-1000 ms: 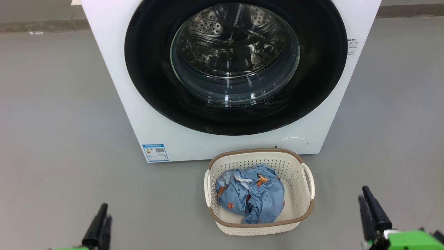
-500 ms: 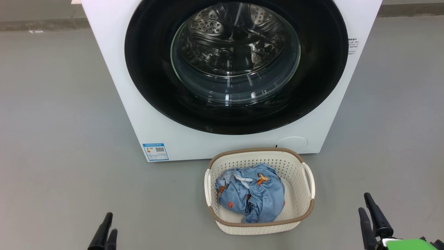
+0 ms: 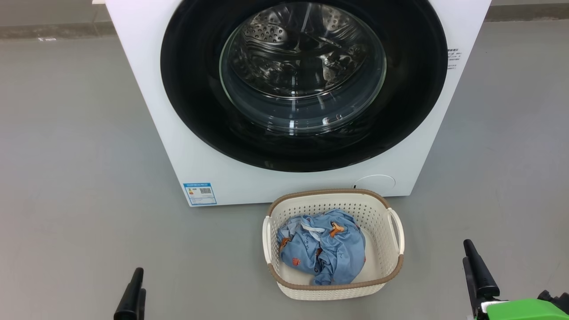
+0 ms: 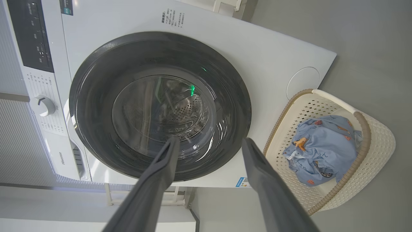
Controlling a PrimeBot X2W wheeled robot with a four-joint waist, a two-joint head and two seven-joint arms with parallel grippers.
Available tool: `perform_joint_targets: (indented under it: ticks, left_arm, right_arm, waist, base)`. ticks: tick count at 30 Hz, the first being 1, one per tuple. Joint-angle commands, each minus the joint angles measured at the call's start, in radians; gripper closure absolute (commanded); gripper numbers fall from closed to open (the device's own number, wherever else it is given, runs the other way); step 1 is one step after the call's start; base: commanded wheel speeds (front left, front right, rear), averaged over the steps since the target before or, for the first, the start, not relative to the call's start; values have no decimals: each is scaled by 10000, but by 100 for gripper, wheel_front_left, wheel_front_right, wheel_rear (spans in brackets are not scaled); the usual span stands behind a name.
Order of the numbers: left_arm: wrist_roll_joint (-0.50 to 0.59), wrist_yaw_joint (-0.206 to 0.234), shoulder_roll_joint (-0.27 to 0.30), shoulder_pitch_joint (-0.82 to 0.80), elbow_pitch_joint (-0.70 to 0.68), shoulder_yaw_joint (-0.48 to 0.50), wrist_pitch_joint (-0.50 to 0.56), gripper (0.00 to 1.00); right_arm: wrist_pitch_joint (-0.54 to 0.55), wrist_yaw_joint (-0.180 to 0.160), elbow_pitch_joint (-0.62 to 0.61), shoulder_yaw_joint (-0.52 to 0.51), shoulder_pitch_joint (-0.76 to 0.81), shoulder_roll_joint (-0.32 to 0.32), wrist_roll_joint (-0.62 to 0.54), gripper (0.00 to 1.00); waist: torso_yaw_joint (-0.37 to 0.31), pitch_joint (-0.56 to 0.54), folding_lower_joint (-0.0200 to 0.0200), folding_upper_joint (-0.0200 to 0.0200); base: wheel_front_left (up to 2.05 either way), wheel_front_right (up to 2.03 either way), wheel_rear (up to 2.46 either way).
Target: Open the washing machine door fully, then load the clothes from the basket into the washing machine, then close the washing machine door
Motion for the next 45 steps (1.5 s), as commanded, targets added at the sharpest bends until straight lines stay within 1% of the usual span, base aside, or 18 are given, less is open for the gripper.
perform_joint_targets:
  ticks: [1, 14, 24, 36, 37, 42, 45]
  left_arm:
    - [216, -47, 160, -136, -322, 66, -113, 0]
    - [1985, -57, 195, -121, -555, 73, -496, 0]
    - [4061, -64, 224, -103, -807, 11, -791, 0]
    - [6651, -73, 504, -74, -1247, -253, -1143, 0]
    - [6651, -73, 504, -74, -1247, -253, -1143, 0]
    - [7543, -63, 600, -49, -1393, -329, -1291, 0]
    - [8105, 22, 727, -29, -1497, -454, -1379, 0]
  right_arm:
    - [-107, 4, -343, 90, -148, -130, -286, 0]
    - [-486, 6, -801, 483, -169, -389, -2590, 0]
    - [-779, 7, -826, 786, -176, -631, -4203, 0]
    - [-1129, 9, -797, 1023, -164, -825, -5963, 0]
    - [-1129, 9, -797, 1023, -164, -825, -5963, 0]
    - [-1275, 10, -682, 1088, -161, -928, -6710, 0]
    - [-1363, 10, -636, 1122, -154, -981, -7163, 0]
  waist:
    - [3, -2, -1, 0]
    - [31, -27, -1, 0]
    - [30, -69, -1, 0]
    - [23, -64, -2, 0]
    - [23, -64, -2, 0]
    - [42, -59, -2, 0]
    - [50, -51, -2, 0]
  base:
    - [0, 0, 0]
    - [0, 0, 0]
    - [0, 0, 0]
    - [0, 0, 0]
    - [0, 0, 0]
    - [0, 0, 0]
    - [0, 0, 0]
